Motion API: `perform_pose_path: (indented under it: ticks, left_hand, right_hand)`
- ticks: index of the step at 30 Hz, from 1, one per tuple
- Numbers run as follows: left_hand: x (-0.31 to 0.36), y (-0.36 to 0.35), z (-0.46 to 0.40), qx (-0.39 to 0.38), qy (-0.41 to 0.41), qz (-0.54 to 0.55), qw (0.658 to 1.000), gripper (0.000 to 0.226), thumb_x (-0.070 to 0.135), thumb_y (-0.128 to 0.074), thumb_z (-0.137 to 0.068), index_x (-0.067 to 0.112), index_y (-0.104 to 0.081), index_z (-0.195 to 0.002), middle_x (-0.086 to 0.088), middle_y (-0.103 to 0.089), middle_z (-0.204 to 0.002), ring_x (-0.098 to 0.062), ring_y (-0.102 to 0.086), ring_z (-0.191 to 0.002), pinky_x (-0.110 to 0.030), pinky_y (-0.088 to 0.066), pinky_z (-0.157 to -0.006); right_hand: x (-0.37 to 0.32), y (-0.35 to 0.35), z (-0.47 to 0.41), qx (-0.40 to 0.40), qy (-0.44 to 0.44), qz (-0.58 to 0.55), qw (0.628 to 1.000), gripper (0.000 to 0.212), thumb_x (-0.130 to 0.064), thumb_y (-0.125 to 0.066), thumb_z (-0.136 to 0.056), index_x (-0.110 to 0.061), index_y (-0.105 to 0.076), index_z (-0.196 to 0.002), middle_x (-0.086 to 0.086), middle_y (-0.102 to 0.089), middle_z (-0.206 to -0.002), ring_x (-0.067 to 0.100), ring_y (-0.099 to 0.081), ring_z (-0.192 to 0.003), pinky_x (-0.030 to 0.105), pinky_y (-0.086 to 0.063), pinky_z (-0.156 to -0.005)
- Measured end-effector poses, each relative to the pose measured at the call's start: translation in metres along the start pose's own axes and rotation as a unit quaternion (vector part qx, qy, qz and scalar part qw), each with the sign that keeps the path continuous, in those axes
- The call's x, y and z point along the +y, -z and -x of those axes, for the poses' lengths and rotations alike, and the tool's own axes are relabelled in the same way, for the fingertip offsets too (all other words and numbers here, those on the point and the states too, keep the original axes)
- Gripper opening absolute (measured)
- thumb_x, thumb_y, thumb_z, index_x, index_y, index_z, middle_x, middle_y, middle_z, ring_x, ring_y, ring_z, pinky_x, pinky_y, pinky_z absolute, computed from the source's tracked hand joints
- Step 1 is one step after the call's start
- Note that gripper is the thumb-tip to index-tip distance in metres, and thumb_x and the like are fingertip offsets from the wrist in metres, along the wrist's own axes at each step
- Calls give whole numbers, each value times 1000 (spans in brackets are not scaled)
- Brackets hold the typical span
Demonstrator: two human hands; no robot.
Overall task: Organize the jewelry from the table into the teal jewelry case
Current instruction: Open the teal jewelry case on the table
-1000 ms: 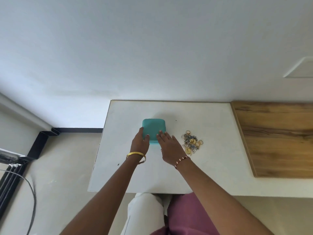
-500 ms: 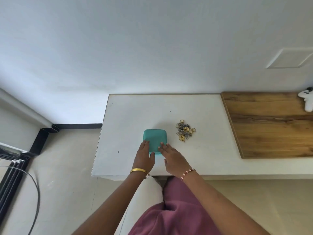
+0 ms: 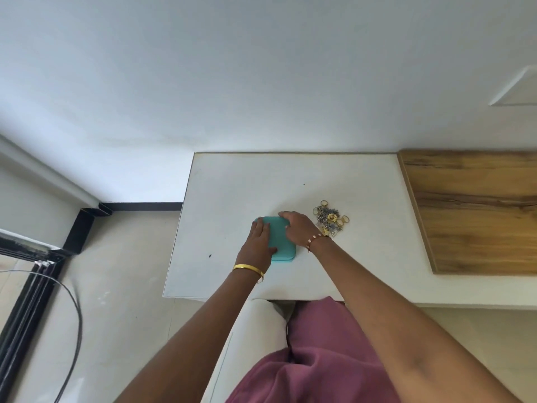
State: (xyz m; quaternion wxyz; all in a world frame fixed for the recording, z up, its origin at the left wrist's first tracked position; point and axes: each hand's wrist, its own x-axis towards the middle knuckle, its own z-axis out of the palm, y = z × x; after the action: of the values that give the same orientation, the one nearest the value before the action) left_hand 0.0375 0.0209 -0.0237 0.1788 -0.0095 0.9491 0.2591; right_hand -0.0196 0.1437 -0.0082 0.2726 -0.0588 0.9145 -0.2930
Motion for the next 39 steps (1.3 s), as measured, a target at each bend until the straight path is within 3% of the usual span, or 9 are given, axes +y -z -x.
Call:
perform_pose_path:
  ticks: [5, 16, 25, 31, 35, 39]
  left_hand:
    - [-9, -2, 1, -33, -16, -36, 999, 78, 24, -55, -89, 7, -5, -146, -6, 5, -157, -17, 4, -145, -29, -19, -113]
    - [-9, -4, 0, -37, -15, -46, 998, 79, 24, -56, -89, 9, -4, -146, -7, 6, -156, -19, 5, -145, -29, -17, -114]
    - [-10, -5, 0, -38, -16, -51, 998, 79, 24, -55, -89, 10, -3, -147, -5, 6, -157, -18, 5, -145, -30, -19, -114]
    - [-11, -5, -1, -36, -17, -50, 998, 79, 24, -55, -89, 10, -4, -147, -5, 7, -157, -17, 6, -145, -30, -20, -114]
    - [-11, -6, -1, -39, -14, -57, 997, 78, 24, -55, -89, 10, -3, -147, -5, 7, -156, -18, 6, -145, -32, -21, -114]
    - [-10, -6, -2, -46, -11, -63, 997, 79, 24, -55, -90, 10, -2, -147, -6, 8, -156, -18, 7, -145, -34, -24, -114]
  right_hand:
    - [6, -3, -9, 22, -37, -107, 993, 50, 10, -34, -79, -6, -58, -120, 15, -57, -128, 27, -51, -116, 27, -40, -93]
    - [11, -2, -18, 42, -30, 18, 999, 40, 10, -39, -83, 1, -62, -114, 21, -61, -117, 33, -56, -109, 35, -45, -90]
    - [16, -3, -22, 50, -46, 31, 997, 36, 8, -40, -86, 0, -61, -113, 20, -62, -117, 33, -57, -108, 35, -45, -89]
    - [30, -4, -19, 61, -55, 52, 995, 21, -2, -48, -89, 4, -65, -100, 23, -66, -106, 34, -60, -101, 34, -46, -83]
    - [30, -7, -14, 90, -33, 93, 991, 19, 2, -43, -84, 4, -62, -86, 23, -65, -95, 35, -60, -91, 32, -42, -69]
    - [26, -6, -7, 105, -19, 136, 985, 17, 3, -42, -79, -2, -59, -78, 22, -64, -91, 35, -55, -80, 34, -40, -65]
